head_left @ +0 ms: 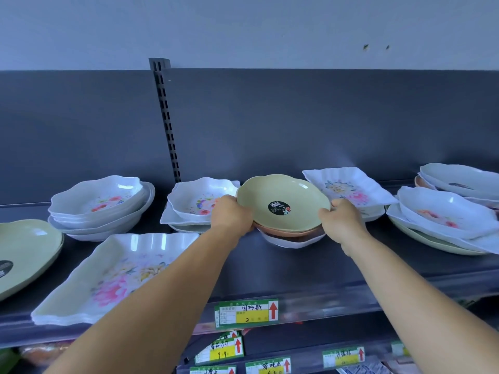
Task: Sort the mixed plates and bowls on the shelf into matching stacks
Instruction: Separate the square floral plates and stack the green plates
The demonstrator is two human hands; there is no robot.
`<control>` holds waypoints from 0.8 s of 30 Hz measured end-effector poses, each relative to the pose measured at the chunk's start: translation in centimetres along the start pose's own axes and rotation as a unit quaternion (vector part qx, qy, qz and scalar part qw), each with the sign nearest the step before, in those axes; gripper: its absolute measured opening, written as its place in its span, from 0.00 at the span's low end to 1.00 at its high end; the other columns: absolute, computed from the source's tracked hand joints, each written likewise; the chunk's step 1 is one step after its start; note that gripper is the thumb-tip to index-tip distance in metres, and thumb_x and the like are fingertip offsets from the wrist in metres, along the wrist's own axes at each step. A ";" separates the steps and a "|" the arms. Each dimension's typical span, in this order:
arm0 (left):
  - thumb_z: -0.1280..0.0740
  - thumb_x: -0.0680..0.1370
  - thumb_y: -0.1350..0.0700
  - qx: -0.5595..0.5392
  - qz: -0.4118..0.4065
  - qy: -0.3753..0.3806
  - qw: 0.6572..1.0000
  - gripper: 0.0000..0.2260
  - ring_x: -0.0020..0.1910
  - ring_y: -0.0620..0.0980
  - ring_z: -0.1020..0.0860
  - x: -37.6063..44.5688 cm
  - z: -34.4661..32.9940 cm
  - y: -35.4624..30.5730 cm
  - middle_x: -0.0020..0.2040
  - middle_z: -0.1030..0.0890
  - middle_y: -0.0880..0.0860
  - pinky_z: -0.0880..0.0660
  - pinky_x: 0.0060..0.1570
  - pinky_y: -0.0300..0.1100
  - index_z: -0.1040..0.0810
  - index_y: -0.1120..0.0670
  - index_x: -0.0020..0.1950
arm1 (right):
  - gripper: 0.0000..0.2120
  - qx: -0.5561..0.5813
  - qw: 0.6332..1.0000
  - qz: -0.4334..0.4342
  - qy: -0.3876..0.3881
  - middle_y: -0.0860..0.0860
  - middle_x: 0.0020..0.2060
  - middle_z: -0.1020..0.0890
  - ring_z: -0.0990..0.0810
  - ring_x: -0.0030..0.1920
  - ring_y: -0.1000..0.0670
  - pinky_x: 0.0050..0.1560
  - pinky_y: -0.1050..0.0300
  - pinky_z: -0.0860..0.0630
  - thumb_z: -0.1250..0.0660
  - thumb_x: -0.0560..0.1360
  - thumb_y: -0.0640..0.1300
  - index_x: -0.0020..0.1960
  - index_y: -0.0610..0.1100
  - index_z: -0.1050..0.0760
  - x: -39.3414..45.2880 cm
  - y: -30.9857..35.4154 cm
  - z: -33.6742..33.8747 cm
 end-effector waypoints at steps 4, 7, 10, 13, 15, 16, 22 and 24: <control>0.38 0.68 0.58 -0.034 -0.011 -0.023 0.999 0.04 0.46 0.63 0.16 -0.6 1.3 -0.8 0.45 0.16 0.64 0.20 0.51 0.59 0.25 0.54 0.41 | 0.12 0.026 0.999 0.020 -0.013 0.49 0.30 0.33 0.37 0.29 0.50 0.28 0.58 0.42 0.44 0.78 0.42 0.35 0.43 0.36 -0.9 1.4 0.3; 0.39 0.74 0.61 -0.052 -0.018 -0.048 0.997 0.07 0.38 0.59 0.18 -0.9 2.9 -0.9 0.39 0.18 0.59 0.19 0.49 0.58 0.22 0.57 0.48 | 0.15 0.050 0.998 0.038 -0.023 0.50 0.29 0.35 0.39 0.29 0.51 0.28 0.56 0.43 0.44 0.79 0.43 0.33 0.44 0.39 -1.8 2.9 0.4; 0.41 0.75 0.62 -0.060 -0.027 -0.069 0.995 0.11 0.35 0.57 0.21 -1.5 4.9 -1.2 0.36 0.19 0.58 0.19 0.50 0.54 0.21 0.59 0.51 | 0.16 0.086 0.994 0.065 -0.015 0.51 0.29 0.34 0.37 0.30 0.51 0.29 0.57 0.41 0.43 0.79 0.44 0.33 0.46 0.38 -2.6 4.5 -0.1; 0.42 0.73 0.63 -0.064 -0.043 -0.103 0.992 0.11 0.34 0.58 0.21 -2.4 7.8 -1.7 0.35 0.20 0.59 0.20 0.50 0.55 0.21 0.58 0.47 | 0.12 0.121 0.989 0.088 -0.005 0.52 0.31 0.29 0.30 0.35 0.48 0.33 0.57 0.34 0.42 0.78 0.46 0.38 0.45 0.30 -3.5 6.3 -1.1; 0.42 0.72 0.63 -0.058 -0.049 -0.126 0.989 0.12 0.29 0.54 0.25 -2.9 10.2 -1.6 0.32 0.23 0.57 0.19 0.42 0.50 0.22 0.61 0.49 | 0.10 0.138 0.986 0.096 0.009 0.52 0.36 0.23 0.23 0.41 0.46 0.40 0.56 0.29 0.41 0.78 0.49 0.46 0.44 0.24 -4.1 7.7 -2.1; 0.43 0.72 0.62 -0.052 -0.050 -0.135 0.988 0.12 0.28 0.53 0.27 -3.2 11.4 -1.5 0.31 0.24 0.56 0.21 0.36 0.44 0.22 0.62 0.49 | 0.11 0.146 0.984 0.102 0.018 0.51 0.38 0.21 0.21 0.43 0.46 0.40 0.56 0.28 0.41 0.78 0.49 0.48 0.44 0.23 -4.5 8.6 -2.8; 0.42 0.75 0.61 -0.053 -0.051 -0.185 0.980 0.08 0.30 0.54 0.27 -5.3 19.3 0.2 0.33 0.24 0.59 0.24 0.37 0.43 0.26 0.59 0.50 | 0.13 0.153 0.973 0.155 0.080 0.47 0.34 0.26 0.29 0.36 0.47 0.33 0.56 0.36 0.41 0.77 0.46 0.40 0.38 0.26 -8.4 14.2 -7.7; 0.43 0.74 0.61 -0.035 -0.051 -0.212 0.975 0.08 0.29 0.53 0.26 -5.9 22.6 1.3 0.31 0.23 0.59 0.26 0.34 0.43 0.25 0.59 0.48 | 0.14 0.155 0.969 0.162 0.104 0.47 0.33 0.26 0.28 0.37 0.46 0.36 0.55 0.34 0.41 0.77 0.46 0.40 0.38 0.26 -10.0 16.0 -10.1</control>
Point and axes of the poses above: each hand's wrist, its own x-axis towards the middle knuckle, its own z-axis out of the back of the hand, y = z × x, the point moved 9 cm from there along x, towards the middle knuckle
